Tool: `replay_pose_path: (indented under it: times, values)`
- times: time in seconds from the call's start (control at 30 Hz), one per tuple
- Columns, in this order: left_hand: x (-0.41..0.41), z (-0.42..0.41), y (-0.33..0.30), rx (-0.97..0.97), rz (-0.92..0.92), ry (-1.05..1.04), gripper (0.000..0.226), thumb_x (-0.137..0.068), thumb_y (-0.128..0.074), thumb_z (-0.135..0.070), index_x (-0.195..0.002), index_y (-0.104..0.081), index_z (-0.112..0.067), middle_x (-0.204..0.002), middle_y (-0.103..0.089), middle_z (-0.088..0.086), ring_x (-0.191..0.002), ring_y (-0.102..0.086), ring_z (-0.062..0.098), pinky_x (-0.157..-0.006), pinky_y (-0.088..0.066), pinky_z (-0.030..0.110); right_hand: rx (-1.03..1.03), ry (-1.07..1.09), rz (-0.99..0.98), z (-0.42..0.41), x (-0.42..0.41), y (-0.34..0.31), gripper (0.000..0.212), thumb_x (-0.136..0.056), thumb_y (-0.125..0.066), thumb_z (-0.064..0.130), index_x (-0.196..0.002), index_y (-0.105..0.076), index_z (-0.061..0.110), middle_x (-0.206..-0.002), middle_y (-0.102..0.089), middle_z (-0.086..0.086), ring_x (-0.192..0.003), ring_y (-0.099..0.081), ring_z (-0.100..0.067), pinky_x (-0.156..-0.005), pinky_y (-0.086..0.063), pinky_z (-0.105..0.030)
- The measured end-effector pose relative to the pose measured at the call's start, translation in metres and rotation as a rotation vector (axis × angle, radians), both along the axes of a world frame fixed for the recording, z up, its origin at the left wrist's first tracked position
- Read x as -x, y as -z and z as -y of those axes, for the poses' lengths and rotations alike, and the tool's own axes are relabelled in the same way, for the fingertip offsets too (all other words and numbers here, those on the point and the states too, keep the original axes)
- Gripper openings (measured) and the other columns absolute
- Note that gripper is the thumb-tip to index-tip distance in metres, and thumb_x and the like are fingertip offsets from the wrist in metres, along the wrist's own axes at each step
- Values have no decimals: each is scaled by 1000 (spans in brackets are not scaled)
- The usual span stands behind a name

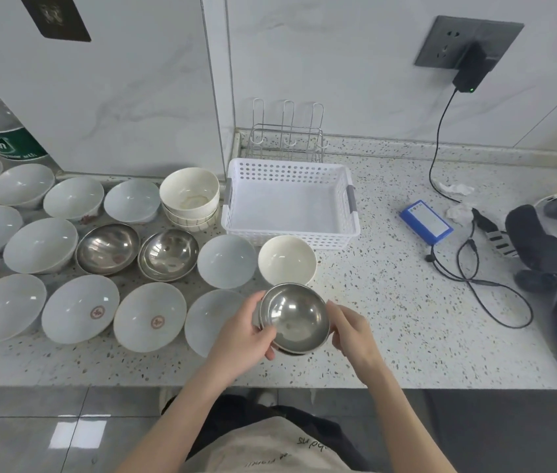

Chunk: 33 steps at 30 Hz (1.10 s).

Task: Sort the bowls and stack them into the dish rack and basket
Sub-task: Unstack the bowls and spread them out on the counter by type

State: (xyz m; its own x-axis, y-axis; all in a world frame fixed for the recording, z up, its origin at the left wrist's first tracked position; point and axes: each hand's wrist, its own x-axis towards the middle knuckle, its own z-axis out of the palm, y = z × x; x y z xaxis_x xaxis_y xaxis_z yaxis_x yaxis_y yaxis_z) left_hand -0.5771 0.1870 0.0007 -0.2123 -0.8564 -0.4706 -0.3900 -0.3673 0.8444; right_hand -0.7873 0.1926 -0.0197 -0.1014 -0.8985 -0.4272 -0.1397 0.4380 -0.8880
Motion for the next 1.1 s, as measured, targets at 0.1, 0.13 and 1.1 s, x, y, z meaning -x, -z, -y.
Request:
replay_pose_path:
  times: [0.1, 0.13, 1.1]
  values:
    - [5, -2, 8, 14, 91, 53, 59, -94, -54, -26, -142, -29, -47, -67, -73, -8, -59, -68, 1, -46, -41, 9, 7, -51, -47, -9, 4, 6, 19, -95, -58, 36, -83, -73, 35, -51, -46, 12, -47, -33, -7, -45, -31, -19]
    - [6, -2, 10, 26, 135, 78, 61, -95, -53, -26, -146, -26, -45, -66, -72, -6, -59, -67, -1, -47, -42, 10, 4, -59, -70, -10, 5, 9, 15, -94, -59, 40, -90, -73, 38, -50, -46, 10, -46, -32, -8, -44, -30, -20]
    - [13, 4, 14, -30, 777, 453, 121, -83, -65, -61, -153, 24, -17, -78, -60, 0, -69, -62, 16, -56, -47, 28, -120, -239, -252, 0, -1, 23, 24, -93, -56, 32, -115, -63, 33, -60, -64, 2, -41, -36, -6, -46, -36, -22]
